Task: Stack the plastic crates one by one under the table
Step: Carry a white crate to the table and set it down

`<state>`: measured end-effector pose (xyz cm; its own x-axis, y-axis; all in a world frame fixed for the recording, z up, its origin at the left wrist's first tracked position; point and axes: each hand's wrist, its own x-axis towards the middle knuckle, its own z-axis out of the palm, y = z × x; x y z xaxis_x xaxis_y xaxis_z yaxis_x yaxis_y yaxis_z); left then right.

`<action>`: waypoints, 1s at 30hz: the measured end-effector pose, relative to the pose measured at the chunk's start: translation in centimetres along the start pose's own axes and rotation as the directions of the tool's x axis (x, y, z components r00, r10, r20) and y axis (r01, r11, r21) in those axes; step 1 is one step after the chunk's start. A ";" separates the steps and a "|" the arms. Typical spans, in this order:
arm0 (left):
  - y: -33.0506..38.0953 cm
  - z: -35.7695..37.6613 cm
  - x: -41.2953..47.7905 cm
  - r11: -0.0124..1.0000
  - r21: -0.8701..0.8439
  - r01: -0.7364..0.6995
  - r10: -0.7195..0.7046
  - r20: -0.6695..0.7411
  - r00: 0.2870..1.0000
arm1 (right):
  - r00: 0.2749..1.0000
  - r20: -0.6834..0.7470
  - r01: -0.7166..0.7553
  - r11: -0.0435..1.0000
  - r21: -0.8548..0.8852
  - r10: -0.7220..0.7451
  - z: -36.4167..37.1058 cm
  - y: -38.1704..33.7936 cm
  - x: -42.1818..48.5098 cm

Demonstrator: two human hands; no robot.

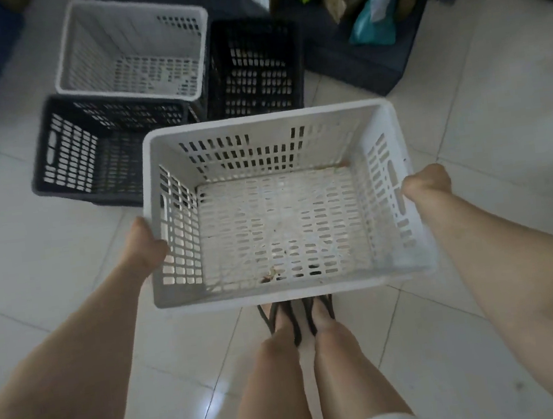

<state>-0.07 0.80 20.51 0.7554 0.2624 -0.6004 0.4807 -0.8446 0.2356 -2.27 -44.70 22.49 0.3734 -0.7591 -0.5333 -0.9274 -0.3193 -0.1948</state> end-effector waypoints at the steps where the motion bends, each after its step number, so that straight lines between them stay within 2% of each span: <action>1: 1.3 -1.9 -0.5 0.995 0.083 -0.052 0.050 0.026 0.998 | 1.000 -0.008 0.002 1.000 0.025 -0.002 -2.4 0.1 -0.8; 3: 4.7 -5.4 -0.9 0.966 0.206 -0.154 0.144 0.060 0.988 | 0.999 -0.035 0.007 0.997 0.081 -0.004 -7.0 0.4 -1.7; 6: 11.0 -8.9 -1.8 0.915 0.302 -0.268 0.263 0.059 0.963 | 0.996 -0.087 0.020 0.985 0.169 -0.006 -13.2 1.6 -1.9; 12: 24.5 -10.2 -4.9 0.795 0.446 -0.412 0.420 0.085 0.903 | 0.991 -0.105 -0.038 0.930 0.366 0.082 -23.3 6.3 1.0; 20: 45.9 -2.7 -9.1 0.659 0.527 -0.536 0.561 0.129 0.817 | 0.962 -0.117 -0.145 0.829 0.540 0.245 -35.0 15.3 13.7; 25: 59.3 4.8 -11.6 0.560 0.579 -0.593 0.591 0.222 0.776 | 0.946 -0.146 -0.168 0.820 0.548 0.291 -41.9 21.8 23.1; 30: 70.3 10.1 -13.1 0.525 0.572 -0.630 0.583 0.297 0.756 | 0.918 -0.200 -0.217 0.856 0.469 0.343 -48.6 25.2 30.1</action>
<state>19.31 -66.72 37.24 0.7190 -0.4332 -0.5435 -0.4787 -0.8756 0.0646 -13.29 -103.14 41.54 0.0296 -0.9196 -0.3918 -0.8857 0.1576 -0.4368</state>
